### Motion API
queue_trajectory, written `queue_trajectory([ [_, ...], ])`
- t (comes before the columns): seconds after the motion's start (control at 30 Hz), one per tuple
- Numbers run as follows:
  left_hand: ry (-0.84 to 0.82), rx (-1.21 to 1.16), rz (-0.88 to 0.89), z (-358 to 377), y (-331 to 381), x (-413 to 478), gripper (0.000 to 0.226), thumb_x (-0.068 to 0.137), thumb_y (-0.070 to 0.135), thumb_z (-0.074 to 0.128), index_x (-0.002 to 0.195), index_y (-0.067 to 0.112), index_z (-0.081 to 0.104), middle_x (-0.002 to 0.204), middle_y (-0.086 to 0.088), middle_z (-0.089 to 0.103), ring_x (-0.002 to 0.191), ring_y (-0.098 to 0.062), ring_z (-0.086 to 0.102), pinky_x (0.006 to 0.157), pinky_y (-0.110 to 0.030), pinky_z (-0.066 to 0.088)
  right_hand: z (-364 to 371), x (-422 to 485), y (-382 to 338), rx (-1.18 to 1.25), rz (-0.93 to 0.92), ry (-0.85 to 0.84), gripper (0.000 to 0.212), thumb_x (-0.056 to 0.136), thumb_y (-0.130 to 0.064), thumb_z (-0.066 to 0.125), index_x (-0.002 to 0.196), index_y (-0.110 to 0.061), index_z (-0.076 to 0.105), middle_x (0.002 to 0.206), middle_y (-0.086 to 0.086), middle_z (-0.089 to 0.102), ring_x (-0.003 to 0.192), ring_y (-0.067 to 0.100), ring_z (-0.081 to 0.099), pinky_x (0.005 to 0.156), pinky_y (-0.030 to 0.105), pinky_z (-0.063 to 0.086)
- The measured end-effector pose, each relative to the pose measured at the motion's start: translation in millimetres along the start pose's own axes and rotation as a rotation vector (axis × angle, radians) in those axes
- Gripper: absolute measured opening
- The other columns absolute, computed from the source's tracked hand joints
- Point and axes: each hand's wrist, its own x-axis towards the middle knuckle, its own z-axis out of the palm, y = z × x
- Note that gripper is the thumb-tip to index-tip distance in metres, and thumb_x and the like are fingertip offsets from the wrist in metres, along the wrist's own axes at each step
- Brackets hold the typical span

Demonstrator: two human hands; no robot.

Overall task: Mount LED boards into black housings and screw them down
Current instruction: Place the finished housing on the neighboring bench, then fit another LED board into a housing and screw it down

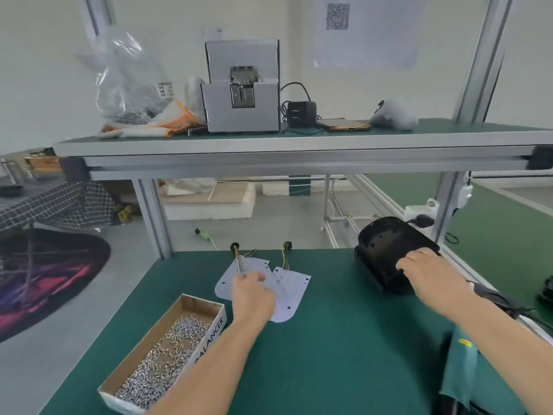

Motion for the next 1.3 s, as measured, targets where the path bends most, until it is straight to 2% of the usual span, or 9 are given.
queue_trajectory([
  [0.23, -0.207, 0.435, -0.104, -25.6, -2.6, 94.9, 0.061, 0.095, 0.01, 0.035, 0.153, 0.028, 0.037, 0.151, -0.015, 0.032, 0.128, -0.034, 0.049, 0.103, -0.041, 0.049, 6.1, 1.4, 2.4, 0.062, -0.007, 0.051, 0.038, 0.091, -0.001, 0.05, 0.116, -0.028, 0.059, 0.104, -0.011, 0.053, 0.103, 0.015, 0.04, 0.087, 0.026, 0.045],
  [0.37, -0.395, 0.735, -0.019, -20.4, -10.8, 116.7, 0.061, 0.104, 0.038, 0.034, 0.16, 0.033, 0.012, 0.164, -0.017, 0.016, 0.149, -0.037, 0.019, 0.121, -0.044, 0.023, -2.2, -3.4, 1.4, 0.109, 0.01, 0.098, 0.03, 0.091, -0.001, 0.055, 0.108, -0.025, 0.063, 0.1, -0.007, 0.061, 0.101, 0.019, 0.046, 0.087, 0.03, 0.045],
  [0.53, -0.502, 0.822, 0.027, -18.7, -22.4, 133.3, 0.087, 0.093, 0.064, 0.051, 0.16, 0.025, 0.013, 0.163, -0.014, 0.016, 0.151, -0.036, 0.014, 0.12, -0.047, 0.022, -8.7, -6.1, 4.3, 0.171, -0.059, 0.373, 0.039, 0.058, 0.02, 0.08, 0.076, -0.012, 0.066, 0.07, 0.001, 0.061, 0.07, 0.029, 0.056, 0.06, 0.043, 0.054],
  [0.67, -0.53, 0.801, 0.046, -23.4, -27.0, 135.5, 0.092, 0.09, 0.066, 0.055, 0.158, 0.017, 0.018, 0.163, -0.009, 0.02, 0.15, -0.03, 0.021, 0.119, -0.041, 0.025, -17.0, -5.6, 0.0, 0.234, -0.04, 0.455, 0.037, 0.061, 0.022, 0.076, 0.081, -0.008, 0.068, 0.079, 0.006, 0.065, 0.08, 0.036, 0.059, 0.072, 0.045, 0.055],
  [0.77, -0.545, 0.809, 0.058, -22.9, -25.4, 130.6, 0.078, 0.09, 0.063, 0.059, 0.147, 0.013, 0.041, 0.151, -0.006, 0.042, 0.133, -0.025, 0.048, 0.1, -0.031, 0.041, -23.7, -11.1, -20.0, 0.392, -0.069, 0.483, 0.035, 0.068, 0.019, 0.071, 0.086, -0.011, 0.068, 0.089, -0.001, 0.065, 0.092, 0.029, 0.057, 0.086, 0.034, 0.045],
  [0.9, -0.57, 0.821, 0.077, -25.0, -27.4, 118.7, 0.073, 0.087, 0.06, 0.063, 0.142, 0.014, 0.047, 0.141, -0.006, 0.052, 0.123, -0.025, 0.055, 0.101, -0.034, 0.047, -30.8, -28.4, -63.8, 0.63, -0.257, 0.383, 0.043, 0.065, 0.017, 0.062, 0.088, -0.019, 0.066, 0.1, -0.009, 0.064, 0.105, 0.016, 0.056, 0.098, 0.013, 0.036],
  [1.03, -0.591, 0.743, 0.065, -35.6, -29.5, 105.9, 0.08, 0.083, 0.055, 0.07, 0.145, 0.012, 0.041, 0.145, -0.004, 0.047, 0.125, -0.024, 0.052, 0.102, -0.035, 0.047, -25.6, -59.5, -102.4, 0.769, -0.443, 0.231, 0.05, 0.066, 0.017, 0.061, 0.091, -0.026, 0.062, 0.107, -0.018, 0.061, 0.123, 0.01, 0.056, 0.1, 0.025, 0.044],
  [1.13, -0.582, 0.629, 0.022, -44.5, -29.3, 95.4, 0.086, 0.082, 0.05, 0.072, 0.15, 0.014, 0.034, 0.148, -0.002, 0.043, 0.124, -0.023, 0.049, 0.09, -0.028, 0.046, -20.0, -82.0, -123.3, 0.843, -0.516, 0.146, 0.051, 0.062, 0.014, 0.048, 0.09, -0.026, 0.059, 0.105, -0.021, 0.06, 0.127, 0.007, 0.053, 0.102, 0.028, 0.046],
  [1.3, -0.382, 0.505, 0.078, -51.2, -19.4, 81.5, 0.048, 0.097, 0.025, 0.056, 0.143, 0.013, 0.051, 0.146, -0.01, 0.053, 0.118, -0.026, 0.056, 0.1, -0.033, 0.045, -6.1, -107.3, -136.0, 0.885, -0.444, 0.042, 0.046, 0.073, 0.01, 0.04, 0.091, -0.027, 0.06, 0.118, -0.029, 0.053, 0.139, 0.0, 0.041, 0.105, 0.024, 0.043],
])
